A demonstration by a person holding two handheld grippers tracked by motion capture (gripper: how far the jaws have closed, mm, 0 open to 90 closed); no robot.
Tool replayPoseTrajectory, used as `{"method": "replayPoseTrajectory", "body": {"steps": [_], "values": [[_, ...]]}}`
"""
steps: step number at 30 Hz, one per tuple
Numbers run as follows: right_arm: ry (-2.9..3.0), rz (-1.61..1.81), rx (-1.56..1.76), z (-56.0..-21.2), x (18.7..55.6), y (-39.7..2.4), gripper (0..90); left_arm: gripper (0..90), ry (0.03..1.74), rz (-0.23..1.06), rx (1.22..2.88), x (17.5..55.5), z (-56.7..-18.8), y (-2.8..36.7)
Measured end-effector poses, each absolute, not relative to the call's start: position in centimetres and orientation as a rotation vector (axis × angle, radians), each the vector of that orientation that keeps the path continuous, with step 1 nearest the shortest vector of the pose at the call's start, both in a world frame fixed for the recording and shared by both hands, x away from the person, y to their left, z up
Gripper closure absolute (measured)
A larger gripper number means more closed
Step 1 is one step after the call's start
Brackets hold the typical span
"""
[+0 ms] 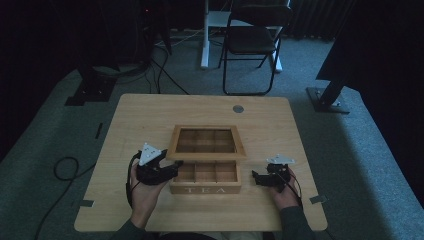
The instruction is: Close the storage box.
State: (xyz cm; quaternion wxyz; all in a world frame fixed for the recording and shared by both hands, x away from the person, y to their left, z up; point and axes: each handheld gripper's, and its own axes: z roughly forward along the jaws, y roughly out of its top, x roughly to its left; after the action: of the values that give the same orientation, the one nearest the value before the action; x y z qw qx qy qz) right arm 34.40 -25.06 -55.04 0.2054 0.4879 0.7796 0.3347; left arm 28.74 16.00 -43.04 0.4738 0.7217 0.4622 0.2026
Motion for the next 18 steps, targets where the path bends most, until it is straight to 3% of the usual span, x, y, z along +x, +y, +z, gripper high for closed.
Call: {"method": "replayPoseTrajectory", "body": {"steps": [18], "values": [[2.169,0.932,1.365,-55.0,34.4,-25.0,11.8,35.6,1.154,0.464,1.775,28.0,-44.7,16.0]]}}
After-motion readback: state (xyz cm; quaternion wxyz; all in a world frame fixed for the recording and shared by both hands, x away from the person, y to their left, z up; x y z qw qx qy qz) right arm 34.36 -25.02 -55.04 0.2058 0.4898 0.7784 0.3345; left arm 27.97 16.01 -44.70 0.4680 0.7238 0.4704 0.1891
